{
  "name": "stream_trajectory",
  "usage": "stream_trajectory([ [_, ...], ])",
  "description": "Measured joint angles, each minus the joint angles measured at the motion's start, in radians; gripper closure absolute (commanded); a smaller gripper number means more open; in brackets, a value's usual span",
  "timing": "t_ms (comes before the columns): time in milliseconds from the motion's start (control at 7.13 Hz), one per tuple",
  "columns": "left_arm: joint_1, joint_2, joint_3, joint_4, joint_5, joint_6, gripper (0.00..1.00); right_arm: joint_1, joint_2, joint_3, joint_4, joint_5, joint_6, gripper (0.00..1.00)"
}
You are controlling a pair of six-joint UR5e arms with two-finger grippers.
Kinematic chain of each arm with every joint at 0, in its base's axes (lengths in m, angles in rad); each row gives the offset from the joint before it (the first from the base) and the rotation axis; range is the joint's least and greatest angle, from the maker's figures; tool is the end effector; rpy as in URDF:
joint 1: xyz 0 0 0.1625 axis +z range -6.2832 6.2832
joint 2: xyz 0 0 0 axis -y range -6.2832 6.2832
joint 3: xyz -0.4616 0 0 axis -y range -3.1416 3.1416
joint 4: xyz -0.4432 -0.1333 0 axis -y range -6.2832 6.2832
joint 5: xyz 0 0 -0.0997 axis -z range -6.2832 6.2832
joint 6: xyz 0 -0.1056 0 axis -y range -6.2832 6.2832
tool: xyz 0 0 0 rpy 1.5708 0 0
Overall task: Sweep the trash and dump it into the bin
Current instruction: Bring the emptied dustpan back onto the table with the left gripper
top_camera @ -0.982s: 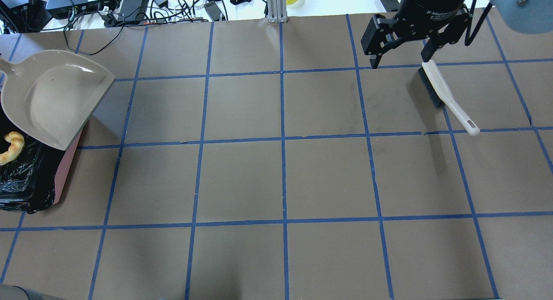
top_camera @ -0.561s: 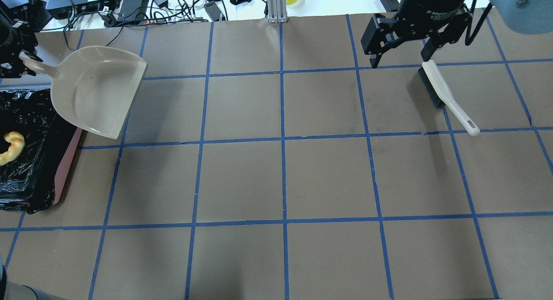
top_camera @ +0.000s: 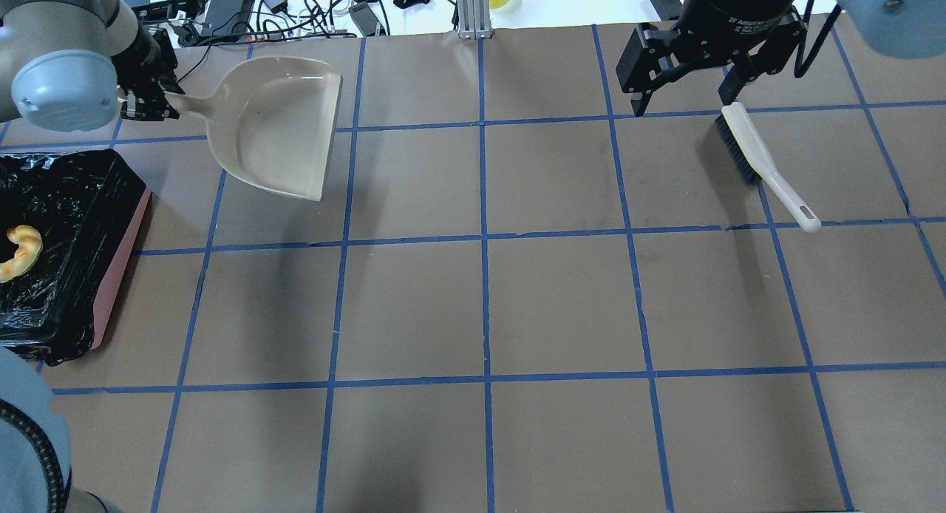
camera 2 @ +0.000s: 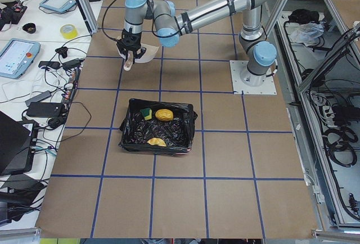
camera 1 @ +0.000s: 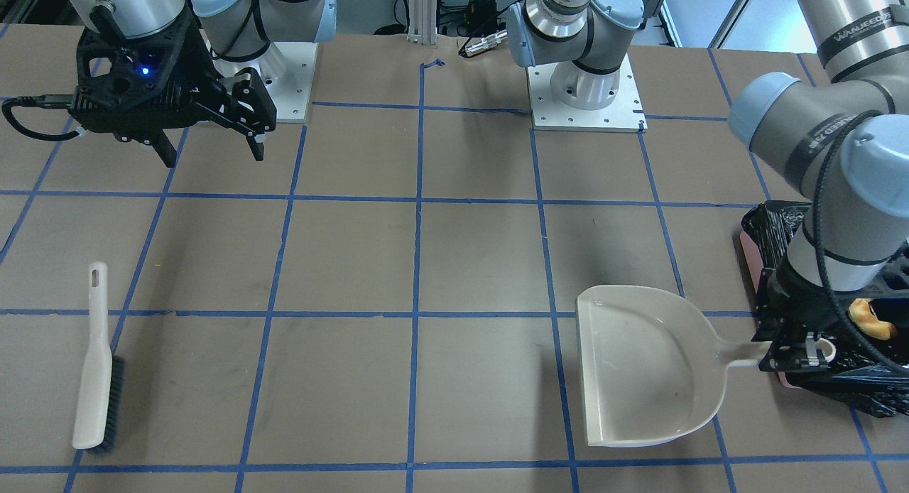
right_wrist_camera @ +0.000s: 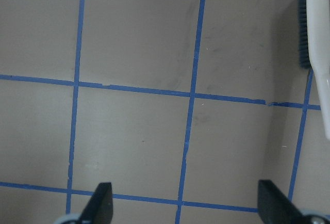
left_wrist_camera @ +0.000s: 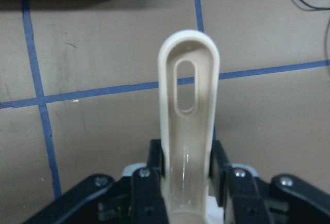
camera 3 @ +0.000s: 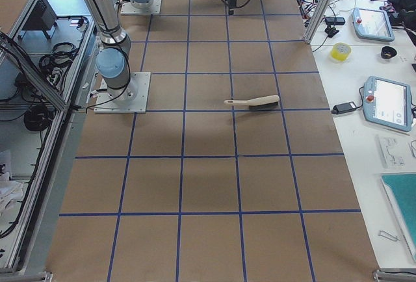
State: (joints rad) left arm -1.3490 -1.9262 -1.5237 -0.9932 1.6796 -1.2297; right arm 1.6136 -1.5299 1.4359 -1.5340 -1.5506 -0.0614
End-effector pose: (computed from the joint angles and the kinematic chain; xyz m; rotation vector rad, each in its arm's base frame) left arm 0.0367 -0.7164 0.3861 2.0574 -2.2845 0.4455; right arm 0.1595 -0.5594 0.5656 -0.1634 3.1164 -0.0896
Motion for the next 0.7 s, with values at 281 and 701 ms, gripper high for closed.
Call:
stream_trajectory([
  [281,-0.078,-0.056,0.05,0.001,0.001,-0.065,1.0,-0.002,0.001,-0.001,0.0,0.0,0.0,0.0],
  [701,-0.115,-0.12,0.072,0.0,0.002,-0.069,1.0,-0.004,0.001,-0.002,-0.001,0.001,-0.002,0.0],
])
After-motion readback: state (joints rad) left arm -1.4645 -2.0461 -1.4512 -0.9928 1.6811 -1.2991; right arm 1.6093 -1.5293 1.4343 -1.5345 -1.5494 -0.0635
